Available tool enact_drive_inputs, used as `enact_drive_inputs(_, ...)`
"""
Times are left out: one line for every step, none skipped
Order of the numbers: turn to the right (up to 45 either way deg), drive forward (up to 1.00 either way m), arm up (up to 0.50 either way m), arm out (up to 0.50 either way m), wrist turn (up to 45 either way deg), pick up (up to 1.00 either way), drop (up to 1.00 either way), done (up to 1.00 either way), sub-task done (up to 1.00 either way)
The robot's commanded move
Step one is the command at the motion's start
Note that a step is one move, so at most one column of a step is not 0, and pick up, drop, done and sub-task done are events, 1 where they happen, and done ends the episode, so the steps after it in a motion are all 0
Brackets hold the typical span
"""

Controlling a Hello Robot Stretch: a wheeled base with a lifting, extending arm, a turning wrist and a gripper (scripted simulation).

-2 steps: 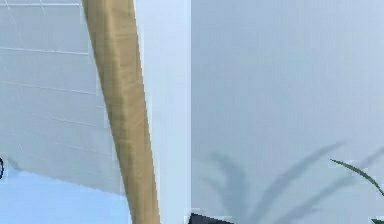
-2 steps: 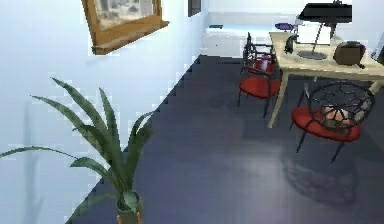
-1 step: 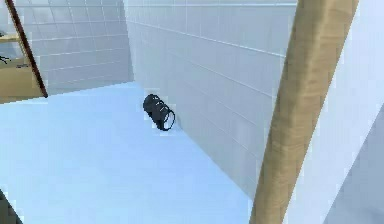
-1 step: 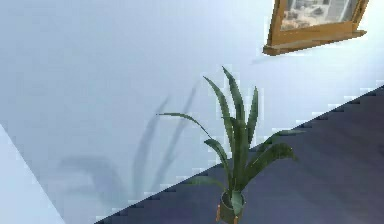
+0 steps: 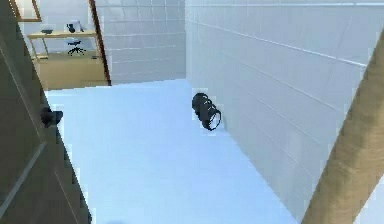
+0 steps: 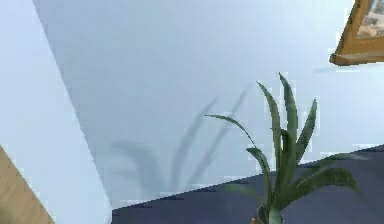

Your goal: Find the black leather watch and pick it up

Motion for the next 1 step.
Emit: enact_drive_inputs(0.0,0.75,0.0,0.0,0.0,0.0,0.0,0.0,0.0)
